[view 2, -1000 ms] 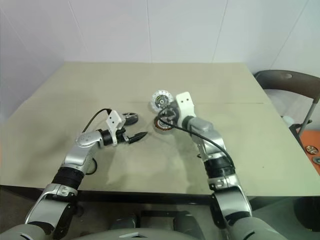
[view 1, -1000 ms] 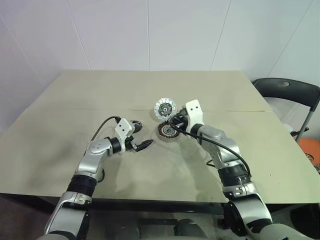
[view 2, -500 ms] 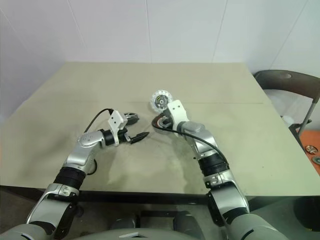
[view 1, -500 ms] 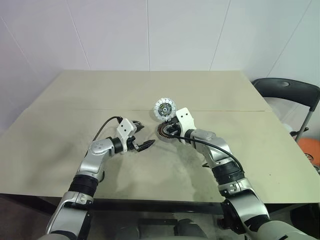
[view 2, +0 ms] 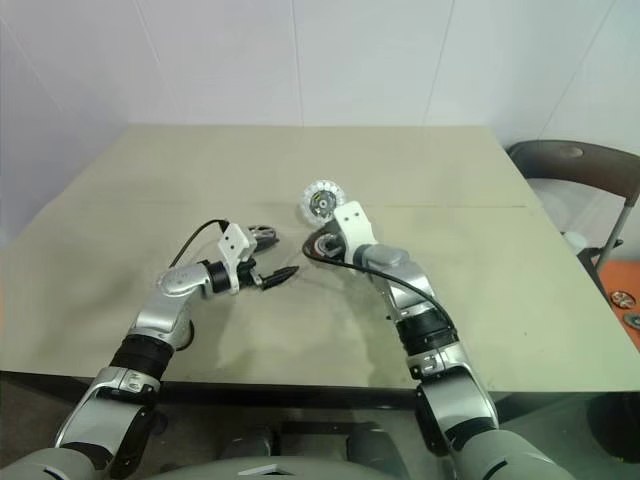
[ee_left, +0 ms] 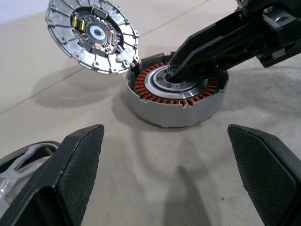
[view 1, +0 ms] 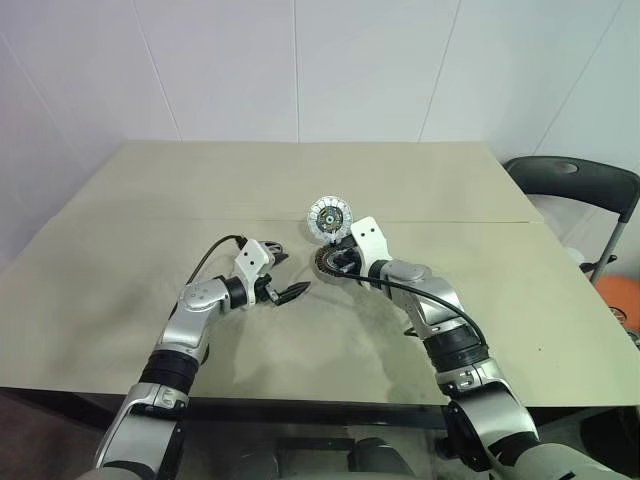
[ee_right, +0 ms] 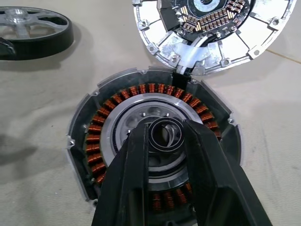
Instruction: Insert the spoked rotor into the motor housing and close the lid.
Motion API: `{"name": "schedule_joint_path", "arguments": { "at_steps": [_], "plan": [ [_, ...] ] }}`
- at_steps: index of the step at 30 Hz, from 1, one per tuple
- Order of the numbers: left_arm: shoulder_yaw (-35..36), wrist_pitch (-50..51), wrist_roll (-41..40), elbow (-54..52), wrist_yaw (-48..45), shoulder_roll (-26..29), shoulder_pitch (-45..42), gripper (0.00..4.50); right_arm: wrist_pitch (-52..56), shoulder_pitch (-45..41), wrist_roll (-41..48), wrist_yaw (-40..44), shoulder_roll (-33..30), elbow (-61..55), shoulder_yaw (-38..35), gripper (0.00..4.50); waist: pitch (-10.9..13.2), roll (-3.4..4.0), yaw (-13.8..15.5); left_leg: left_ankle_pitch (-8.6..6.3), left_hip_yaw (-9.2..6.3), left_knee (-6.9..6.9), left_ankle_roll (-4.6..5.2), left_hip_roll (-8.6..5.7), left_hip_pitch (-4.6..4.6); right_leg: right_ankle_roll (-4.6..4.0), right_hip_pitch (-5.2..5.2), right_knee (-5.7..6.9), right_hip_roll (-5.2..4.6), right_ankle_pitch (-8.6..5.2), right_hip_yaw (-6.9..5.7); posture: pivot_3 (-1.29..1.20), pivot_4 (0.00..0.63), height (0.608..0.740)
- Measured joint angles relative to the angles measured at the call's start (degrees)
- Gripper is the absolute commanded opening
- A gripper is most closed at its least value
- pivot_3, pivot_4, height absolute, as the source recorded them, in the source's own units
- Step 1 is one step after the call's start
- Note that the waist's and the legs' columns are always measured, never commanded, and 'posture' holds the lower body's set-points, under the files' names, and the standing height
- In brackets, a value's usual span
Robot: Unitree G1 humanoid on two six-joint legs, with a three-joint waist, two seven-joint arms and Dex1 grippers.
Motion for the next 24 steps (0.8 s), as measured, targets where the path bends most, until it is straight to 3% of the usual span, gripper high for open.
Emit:
{"name": "schedule_joint_path", "arguments": {
  "at_steps": [24],
  "plan": [
    [0.00, -0.28, 0.85, 0.13, -0.19, -0.29, 0.00, 4.50, -1.65, 0.08, -1.07, -0.35, 1.26, 0.51, -0.12, 0.76, 0.00, 0.00, -0.08, 0.00, 0.00, -0.01, 0.00, 0.00, 0.01, 0.00, -0.01, 0.01, 0.00, 0.00, 0.00, 0.00, 0.000, 0.740]
  ]
}}
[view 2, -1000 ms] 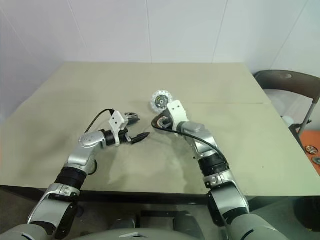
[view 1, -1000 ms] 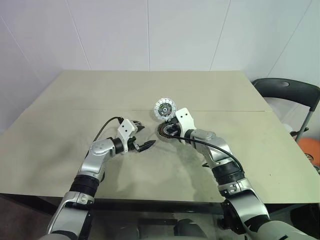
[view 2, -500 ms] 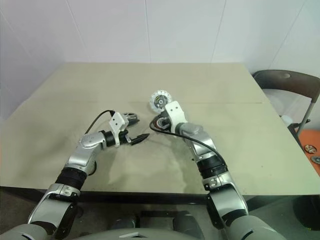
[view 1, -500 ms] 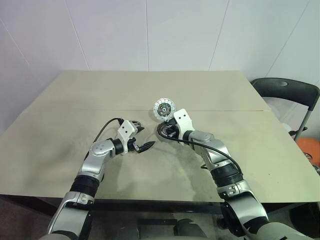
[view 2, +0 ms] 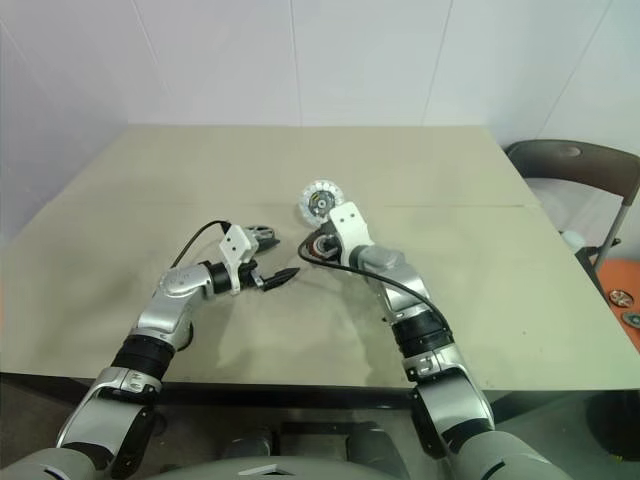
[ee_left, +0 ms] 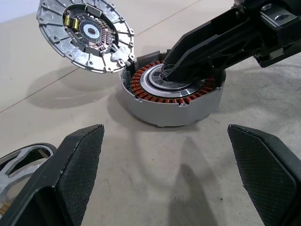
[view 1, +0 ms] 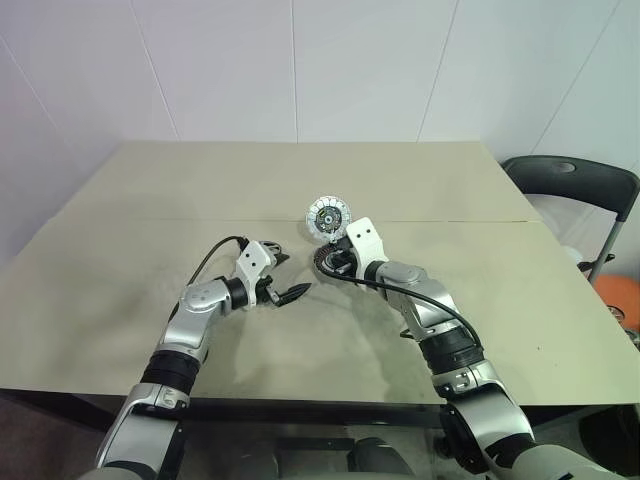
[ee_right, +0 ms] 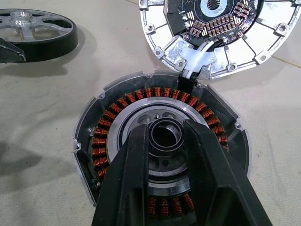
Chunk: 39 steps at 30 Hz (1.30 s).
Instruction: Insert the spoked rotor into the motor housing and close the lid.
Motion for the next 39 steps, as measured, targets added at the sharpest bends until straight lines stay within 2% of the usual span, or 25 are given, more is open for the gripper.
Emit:
{"name": "schedule_joint_path", "arguments": {
  "at_steps": [9, 17, 28, 37, 38, 39],
  "plan": [
    [0.01, -0.03, 0.05, 0.66, 0.16, -0.01, -0.01, 4.50, 0.36, 0.00, 0.06, 0.40, 0.10, 0.00, -0.07, 0.76, 0.00, 0.00, -0.01, 0.00, 0.00, 0.00, 0.00, 0.00, 0.00, 0.00, 0.00, 0.00, 0.00, 0.00, 0.00, 0.00, 0.000, 0.740],
    [0.00, -0.31, 0.54, 1.70, 0.82, -0.05, -0.07, 4.50, 0.40, 0.44, 0.60, 2.25, 0.83, -0.11, -0.86, 3.26, 0.00, 0.01, -0.37, 0.00, 0.00, -0.02, 0.00, 0.00, 0.00, 0.00, -0.02, 0.00, 0.01, 0.00, 0.00, 0.00, 0.000, 0.740],
    [-0.02, -0.80, 1.25, 2.53, 0.98, -0.23, -0.74, 4.50, -3.01, 0.56, 0.58, -0.12, 2.33, 2.21, -2.46, 3.26, 0.00, 0.01, -0.36, 0.00, 0.00, -0.01, 0.00, 0.00, -0.01, 0.00, -0.01, -0.01, 0.00, 0.00, 0.00, 0.00, 0.000, 0.740],
    [-0.04, -0.81, 1.30, 2.54, 0.97, -0.43, -0.82, 4.50, -4.66, 0.55, 0.56, -0.93, 2.69, 3.14, -3.50, 0.21, 0.01, 0.01, -0.22, 0.00, 0.00, -0.02, 0.00, 0.00, -0.03, 0.00, -0.02, -0.01, 0.00, 0.00, 0.00, 0.00, 0.000, 0.740],
    [-0.04, -0.81, 1.30, 2.53, 0.97, -0.43, -0.82, 4.50, -4.80, 0.55, 0.51, -1.03, 2.66, 3.14, -3.49, 0.02, 0.01, 0.01, -0.18, 0.00, 0.00, -0.02, 0.00, 0.00, -0.03, 0.00, -0.02, -0.01, 0.00, 0.00, 0.00, 0.00, 0.000, 0.740],
    [-0.04, -0.81, 1.30, 2.54, 0.97, -0.43, -0.82, 4.50, -4.95, 0.55, 0.31, -1.12, 2.58, 3.14, -3.45, 0.02, 0.01, 0.01, -0.17, 0.00, 0.00, -0.02, 0.00, 0.00, -0.03, 0.00, -0.03, -0.01, 0.00, 0.00, 0.00, 0.00, 0.000, 0.740]
  ]
}}
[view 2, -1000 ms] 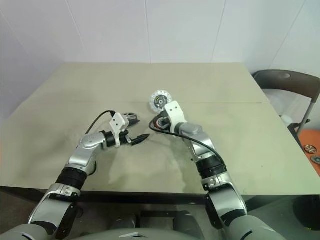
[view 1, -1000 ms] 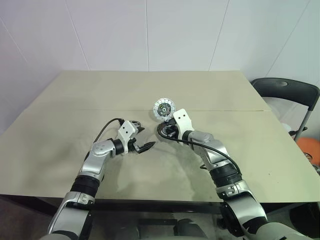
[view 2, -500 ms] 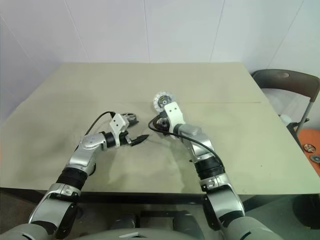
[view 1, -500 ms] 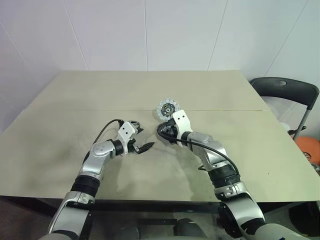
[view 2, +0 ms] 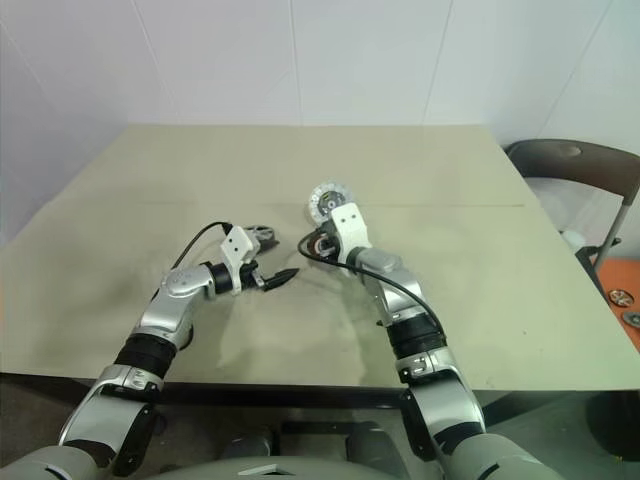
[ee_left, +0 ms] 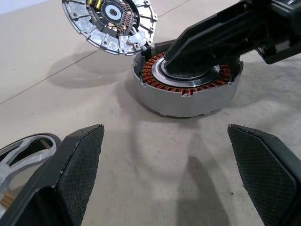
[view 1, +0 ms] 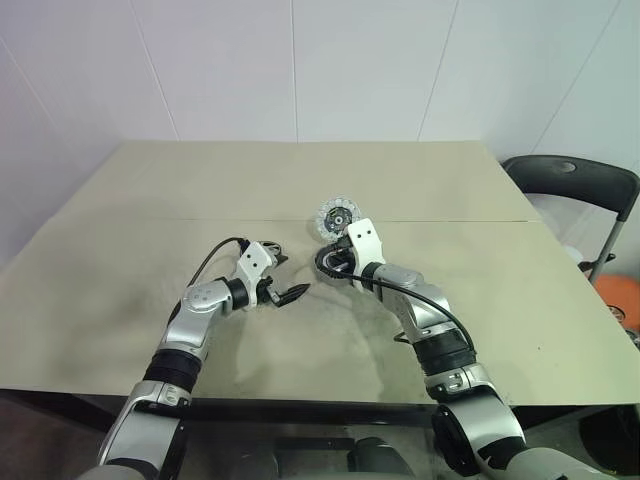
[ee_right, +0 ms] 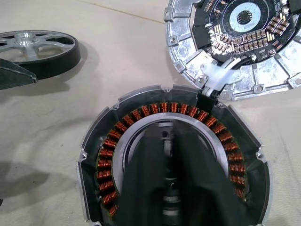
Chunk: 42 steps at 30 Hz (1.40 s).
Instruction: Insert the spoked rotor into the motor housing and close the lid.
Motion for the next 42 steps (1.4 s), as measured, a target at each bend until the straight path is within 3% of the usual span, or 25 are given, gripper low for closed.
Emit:
{"name": "schedule_joint_path", "arguments": {
  "at_steps": [12, 22, 37, 42],
  "plan": [
    [-0.01, -0.25, 0.45, 0.74, 0.07, -0.02, -0.77, 4.50, -1.97, -0.02, -2.40, 1.73, -2.84, 0.14, 2.63, 0.02, 0.00, 0.00, 0.46, 0.00, 0.00, 0.03, 0.00, -0.01, 0.00, 0.00, 0.03, 0.00, -0.01, 0.00, 0.00, 0.00, 0.000, 0.740],
    [0.01, -0.45, 0.52, 1.04, -0.02, 0.20, -1.09, 4.50, -1.03, 0.62, -0.72, 6.21, -10.64, -1.04, 0.46, 0.02, 0.01, 0.00, 0.36, 0.00, 0.00, 0.06, 0.00, -0.02, -0.01, 0.01, 0.02, -0.01, 0.00, -0.01, -0.01, 0.00, 0.000, 0.740],
    [0.01, -0.49, 0.60, 1.09, -0.42, 0.44, -1.18, 4.50, -0.43, 0.61, -0.18, 5.41, -9.99, -0.85, -0.35, 0.02, 0.01, 0.00, 0.27, 0.00, 0.00, 0.04, 0.00, -0.01, -0.01, 0.00, 0.01, -0.01, 0.00, -0.01, 0.00, 0.00, 0.000, 0.740],
    [0.00, -0.49, 0.99, 1.08, -0.24, 0.39, -1.18, 4.50, 1.58, -0.32, 2.40, 5.53, -6.91, 0.08, -3.75, 0.02, 0.02, 0.02, -0.06, 0.00, 0.00, 0.03, 0.00, -0.01, -0.01, 0.00, -0.01, 0.01, 0.00, 0.00, 0.00, 0.00, 0.000, 0.740]
  ]
}}
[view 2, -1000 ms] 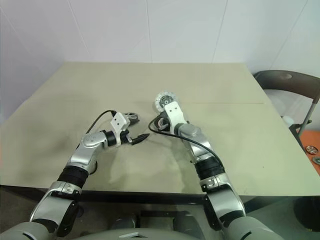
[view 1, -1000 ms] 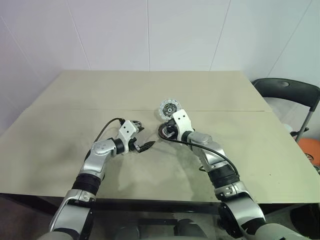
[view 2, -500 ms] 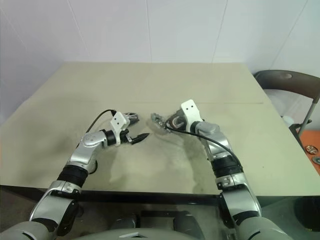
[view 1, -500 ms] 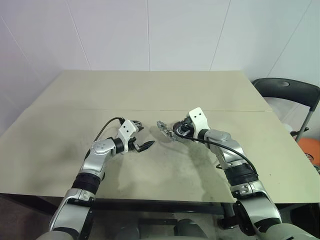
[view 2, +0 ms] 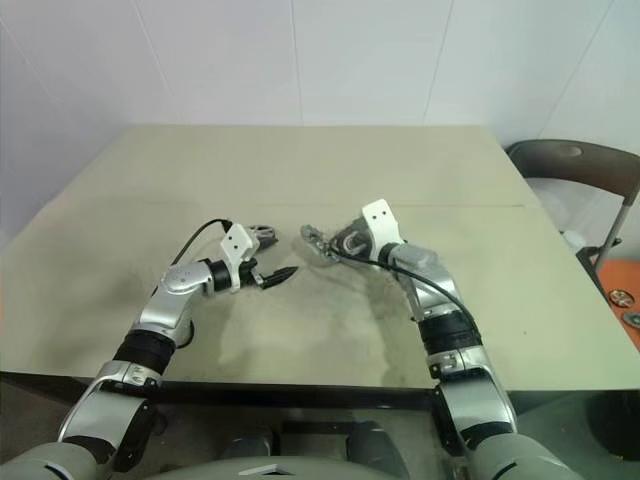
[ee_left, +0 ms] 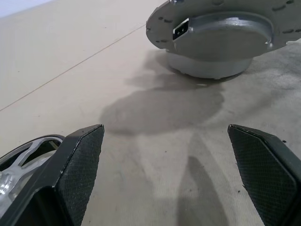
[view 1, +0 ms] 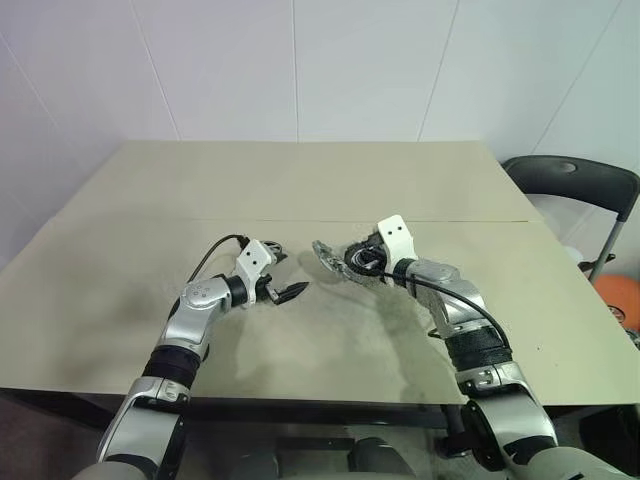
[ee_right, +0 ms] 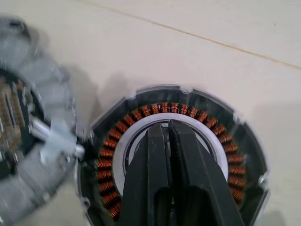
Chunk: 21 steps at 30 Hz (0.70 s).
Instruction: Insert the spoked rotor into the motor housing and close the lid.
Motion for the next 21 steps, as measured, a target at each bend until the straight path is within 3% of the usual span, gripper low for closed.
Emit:
{"name": "schedule_joint_path", "arguments": {
  "at_steps": [8, 21],
  "plan": [
    [0.00, 0.00, 0.11, 0.00, -0.04, -0.11, -0.13, 4.50, -0.15, -4.37, 0.31, -0.80, 4.09, 1.87, 0.69, 0.02, 0.00, 0.00, -0.95, 0.00, -0.01, -0.05, 0.00, 0.00, -0.01, 0.00, 0.00, -0.01, -0.01, 0.00, -0.01, 0.00, 0.000, 0.740],
    [0.00, -0.02, 0.12, 0.00, 0.09, -0.11, -0.37, 4.50, -3.82, -4.57, -0.50, -2.93, 5.65, 3.63, 1.44, 0.02, 0.01, 0.01, -1.09, 0.00, -0.02, -0.05, 0.00, 0.00, -0.01, 0.00, -0.01, -0.01, -0.01, 0.00, -0.01, 0.00, 0.000, 0.740]
  ]
}}
